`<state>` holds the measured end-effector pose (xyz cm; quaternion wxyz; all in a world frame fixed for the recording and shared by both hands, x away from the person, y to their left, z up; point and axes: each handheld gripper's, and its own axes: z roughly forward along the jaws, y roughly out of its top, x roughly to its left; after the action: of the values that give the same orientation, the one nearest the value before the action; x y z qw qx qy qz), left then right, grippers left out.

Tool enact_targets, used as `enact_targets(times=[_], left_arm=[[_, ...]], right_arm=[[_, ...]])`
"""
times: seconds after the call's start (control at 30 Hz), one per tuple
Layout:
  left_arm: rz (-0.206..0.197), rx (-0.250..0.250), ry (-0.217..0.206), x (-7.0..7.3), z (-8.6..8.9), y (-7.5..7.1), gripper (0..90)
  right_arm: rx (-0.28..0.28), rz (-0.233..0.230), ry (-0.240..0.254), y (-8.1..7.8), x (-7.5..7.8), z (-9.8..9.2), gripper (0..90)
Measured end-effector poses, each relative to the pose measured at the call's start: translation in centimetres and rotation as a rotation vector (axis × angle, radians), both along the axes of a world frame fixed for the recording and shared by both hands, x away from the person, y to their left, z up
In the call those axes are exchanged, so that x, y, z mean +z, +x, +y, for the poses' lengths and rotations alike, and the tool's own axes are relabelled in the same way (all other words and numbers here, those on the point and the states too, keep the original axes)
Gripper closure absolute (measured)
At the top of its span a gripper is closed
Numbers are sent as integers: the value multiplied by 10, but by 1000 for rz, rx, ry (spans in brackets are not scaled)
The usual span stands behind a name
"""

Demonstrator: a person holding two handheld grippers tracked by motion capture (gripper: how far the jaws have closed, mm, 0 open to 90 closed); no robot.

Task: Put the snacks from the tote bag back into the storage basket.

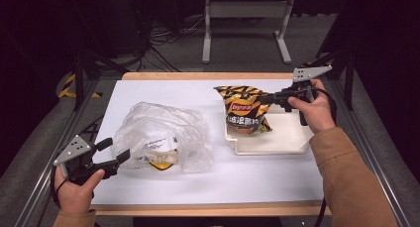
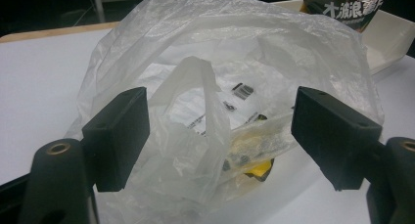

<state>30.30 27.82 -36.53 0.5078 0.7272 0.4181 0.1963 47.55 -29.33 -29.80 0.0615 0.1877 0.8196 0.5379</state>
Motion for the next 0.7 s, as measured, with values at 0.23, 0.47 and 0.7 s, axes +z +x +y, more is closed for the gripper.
enact_targets(times=[0.23,0.47,0.7], left_arm=[[3,-19,5,0,-5,4,226],[-2,-26,8,0,-5,3,222],[1,-28,5,0,-5,3,222]], right_arm=[[2,40,-13,13,-11,-1,896],[-52,59,-29,26,-18,-3,869],[-162,6,-87,35,-18,-3,769]])
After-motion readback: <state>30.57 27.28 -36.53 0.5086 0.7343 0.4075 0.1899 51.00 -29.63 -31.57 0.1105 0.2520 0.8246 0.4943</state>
